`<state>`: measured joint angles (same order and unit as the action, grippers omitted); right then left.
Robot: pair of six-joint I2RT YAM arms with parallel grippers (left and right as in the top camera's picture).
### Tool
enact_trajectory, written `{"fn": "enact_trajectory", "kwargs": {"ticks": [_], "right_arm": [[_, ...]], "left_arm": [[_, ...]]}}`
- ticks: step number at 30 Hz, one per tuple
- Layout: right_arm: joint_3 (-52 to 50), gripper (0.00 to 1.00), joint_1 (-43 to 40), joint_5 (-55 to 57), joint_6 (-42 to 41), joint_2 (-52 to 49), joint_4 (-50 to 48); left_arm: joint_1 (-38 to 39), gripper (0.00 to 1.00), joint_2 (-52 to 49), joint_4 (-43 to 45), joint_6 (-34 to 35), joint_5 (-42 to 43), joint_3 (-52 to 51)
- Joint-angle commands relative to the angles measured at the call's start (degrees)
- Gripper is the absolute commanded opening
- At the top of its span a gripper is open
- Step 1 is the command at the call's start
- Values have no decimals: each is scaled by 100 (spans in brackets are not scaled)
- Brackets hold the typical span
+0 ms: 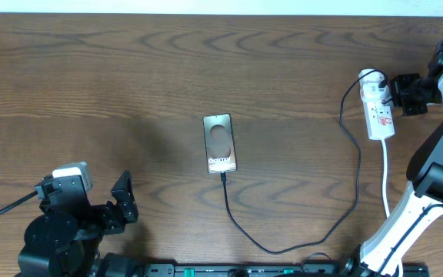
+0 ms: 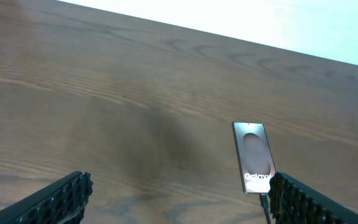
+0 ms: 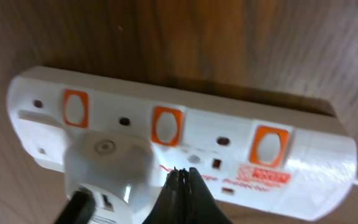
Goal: Plug charger to phone and switch on socket
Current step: 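Press the power strip's orange switch down with the right gripper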
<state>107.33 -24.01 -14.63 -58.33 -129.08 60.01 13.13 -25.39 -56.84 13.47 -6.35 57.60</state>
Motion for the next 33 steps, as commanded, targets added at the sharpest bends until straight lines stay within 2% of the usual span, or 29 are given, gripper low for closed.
{"fn": "enact_trajectory", "kwargs": {"ticks": [1, 16, 33], "right_arm": [[127, 1, -44, -33, -61, -61, -70], [127, 1, -42, 15, -144, -92, -262], [125, 2, 42, -22, -177, -560, -363]], "left_arm": [[-20, 93, 4, -15, -13, -37, 48], [-20, 93, 4, -17, -13, -37, 48], [-20, 93, 4, -17, -13, -37, 48]]}}
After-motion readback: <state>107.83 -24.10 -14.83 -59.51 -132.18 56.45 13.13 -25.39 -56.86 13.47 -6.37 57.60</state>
